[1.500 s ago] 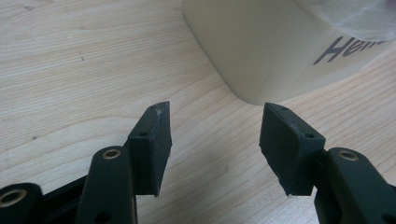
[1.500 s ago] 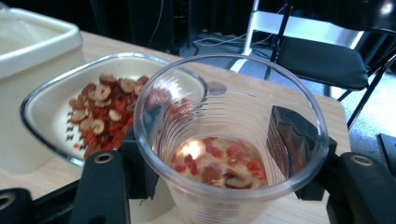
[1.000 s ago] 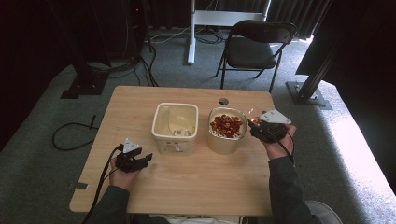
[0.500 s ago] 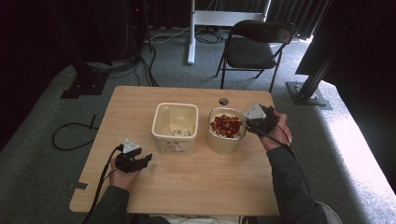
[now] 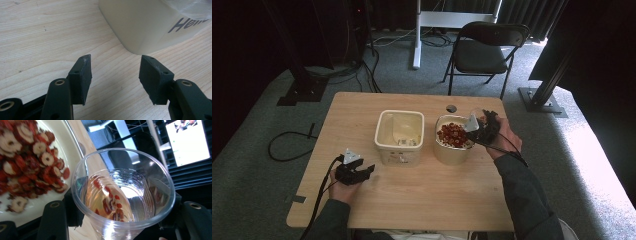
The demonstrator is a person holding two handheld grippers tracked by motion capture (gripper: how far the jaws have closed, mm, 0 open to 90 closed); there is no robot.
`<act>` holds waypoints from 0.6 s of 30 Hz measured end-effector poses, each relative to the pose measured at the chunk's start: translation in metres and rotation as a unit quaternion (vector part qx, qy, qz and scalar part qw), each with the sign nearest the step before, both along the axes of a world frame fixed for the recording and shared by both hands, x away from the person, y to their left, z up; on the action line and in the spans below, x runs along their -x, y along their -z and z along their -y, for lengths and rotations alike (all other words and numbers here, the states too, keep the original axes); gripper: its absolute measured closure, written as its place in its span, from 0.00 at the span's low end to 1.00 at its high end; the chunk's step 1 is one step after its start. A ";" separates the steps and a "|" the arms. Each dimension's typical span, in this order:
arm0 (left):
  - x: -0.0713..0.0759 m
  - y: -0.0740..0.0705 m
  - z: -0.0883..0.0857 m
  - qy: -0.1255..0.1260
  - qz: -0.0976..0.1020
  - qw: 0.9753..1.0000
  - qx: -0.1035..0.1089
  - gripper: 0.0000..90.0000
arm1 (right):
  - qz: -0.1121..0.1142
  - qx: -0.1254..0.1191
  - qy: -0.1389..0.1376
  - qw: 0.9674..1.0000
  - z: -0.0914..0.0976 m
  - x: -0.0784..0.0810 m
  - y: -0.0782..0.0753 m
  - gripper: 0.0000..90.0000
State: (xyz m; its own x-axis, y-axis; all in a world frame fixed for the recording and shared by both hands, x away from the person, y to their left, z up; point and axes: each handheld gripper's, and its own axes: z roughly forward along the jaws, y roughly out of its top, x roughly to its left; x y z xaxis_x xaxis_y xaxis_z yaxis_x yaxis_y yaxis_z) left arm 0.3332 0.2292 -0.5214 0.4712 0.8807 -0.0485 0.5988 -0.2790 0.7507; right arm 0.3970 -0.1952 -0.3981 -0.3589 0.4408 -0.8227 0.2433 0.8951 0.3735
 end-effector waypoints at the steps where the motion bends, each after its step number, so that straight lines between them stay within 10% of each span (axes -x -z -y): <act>1: 0.000 0.000 0.000 0.000 0.000 1.000 0.000 0.49 | 0.000 0.000 0.000 1.000 0.000 0.000 0.000 0.41; 9: 0.000 0.000 0.000 -0.001 0.000 1.000 0.001 0.49 | 0.015 0.063 -0.006 0.998 -0.010 0.001 0.003 0.41; 18: 0.000 -0.001 -0.001 -0.002 0.001 1.000 0.003 0.49 | 0.041 0.178 -0.015 0.983 -0.022 0.002 0.011 0.41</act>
